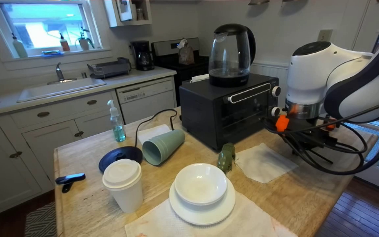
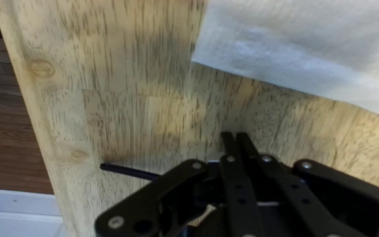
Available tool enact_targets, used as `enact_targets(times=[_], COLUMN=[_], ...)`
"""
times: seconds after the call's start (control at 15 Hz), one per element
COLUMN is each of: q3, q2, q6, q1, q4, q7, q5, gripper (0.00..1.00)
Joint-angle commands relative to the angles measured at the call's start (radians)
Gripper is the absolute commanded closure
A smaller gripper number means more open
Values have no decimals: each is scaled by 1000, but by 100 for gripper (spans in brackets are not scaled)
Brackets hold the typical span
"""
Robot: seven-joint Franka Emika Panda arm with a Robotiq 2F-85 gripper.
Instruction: Position the black spoon downwards
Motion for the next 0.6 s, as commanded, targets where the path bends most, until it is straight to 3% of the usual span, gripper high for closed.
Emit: enact_targets(times=[0.0, 0.13, 0.53], q3=[-15, -24, -57], q2=[8, 5, 3], q6=[14, 9, -4], q1=[-1, 1, 2], q4=[-7, -7, -11], q7=[12, 17, 27], q5=[-13, -23, -42], gripper=[68, 61, 20])
